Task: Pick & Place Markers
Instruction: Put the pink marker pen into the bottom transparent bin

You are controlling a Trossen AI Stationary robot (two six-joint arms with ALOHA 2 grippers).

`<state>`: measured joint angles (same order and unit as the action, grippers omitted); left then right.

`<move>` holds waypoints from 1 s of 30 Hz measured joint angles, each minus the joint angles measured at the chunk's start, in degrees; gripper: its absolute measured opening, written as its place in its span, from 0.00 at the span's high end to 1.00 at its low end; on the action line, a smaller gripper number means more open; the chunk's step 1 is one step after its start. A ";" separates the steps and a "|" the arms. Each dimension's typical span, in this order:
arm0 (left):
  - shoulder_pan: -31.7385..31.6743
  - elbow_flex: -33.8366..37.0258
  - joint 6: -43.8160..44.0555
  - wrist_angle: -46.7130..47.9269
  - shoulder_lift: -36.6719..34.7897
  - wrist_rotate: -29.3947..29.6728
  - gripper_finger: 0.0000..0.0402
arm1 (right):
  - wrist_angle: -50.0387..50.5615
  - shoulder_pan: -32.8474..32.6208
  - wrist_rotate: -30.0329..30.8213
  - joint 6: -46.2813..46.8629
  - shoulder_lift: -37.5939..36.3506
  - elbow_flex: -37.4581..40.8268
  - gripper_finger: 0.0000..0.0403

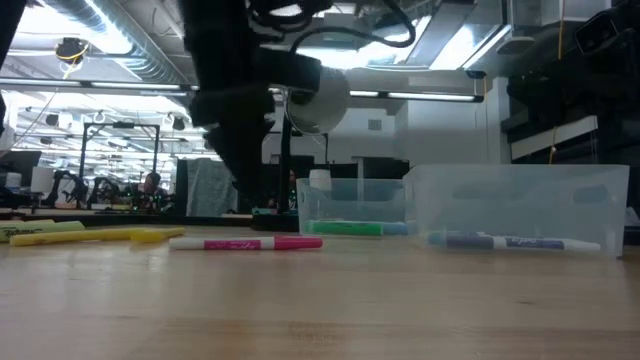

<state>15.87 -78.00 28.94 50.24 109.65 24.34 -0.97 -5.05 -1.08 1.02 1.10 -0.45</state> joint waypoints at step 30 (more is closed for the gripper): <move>-3.01 9.27 -1.86 -14.43 -2.56 -0.43 0.55 | 0.01 0.00 -0.01 0.00 0.00 0.00 0.39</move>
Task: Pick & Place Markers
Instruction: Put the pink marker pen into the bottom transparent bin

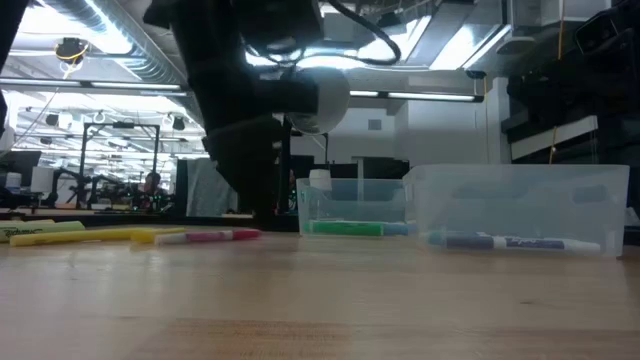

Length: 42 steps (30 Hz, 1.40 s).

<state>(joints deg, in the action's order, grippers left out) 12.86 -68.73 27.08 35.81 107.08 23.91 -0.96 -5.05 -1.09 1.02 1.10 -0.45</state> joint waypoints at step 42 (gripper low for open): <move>-13.61 15.59 15.16 4.70 -5.53 -8.27 0.63 | 0.00 0.00 0.01 0.00 0.01 0.00 0.39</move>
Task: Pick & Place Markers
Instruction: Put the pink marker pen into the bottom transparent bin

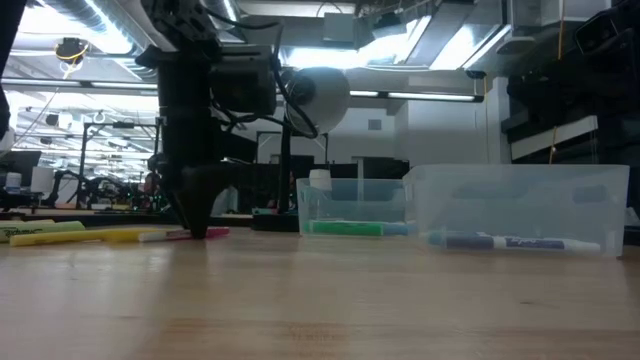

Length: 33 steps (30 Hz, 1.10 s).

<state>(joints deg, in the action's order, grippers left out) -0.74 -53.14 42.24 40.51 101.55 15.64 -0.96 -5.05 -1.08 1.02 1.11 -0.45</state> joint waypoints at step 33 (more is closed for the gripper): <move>-0.14 0.55 -4.06 -1.87 -3.55 3.58 0.53 | 0.00 0.02 0.00 0.00 -0.01 0.00 0.39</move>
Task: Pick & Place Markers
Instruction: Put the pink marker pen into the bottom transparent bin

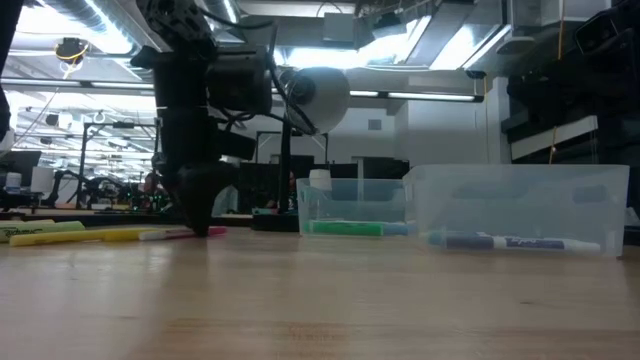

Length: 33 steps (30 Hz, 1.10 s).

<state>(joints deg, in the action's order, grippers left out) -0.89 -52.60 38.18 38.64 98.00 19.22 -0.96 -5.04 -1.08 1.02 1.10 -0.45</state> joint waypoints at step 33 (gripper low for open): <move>3.52 -3.54 -5.80 0.92 -0.09 3.73 0.54 | -0.01 -0.02 0.00 0.00 0.00 0.00 0.39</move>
<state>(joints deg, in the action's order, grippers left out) 2.63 -56.14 32.38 39.56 97.91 22.96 -0.97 -5.06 -1.08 1.02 1.10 -0.45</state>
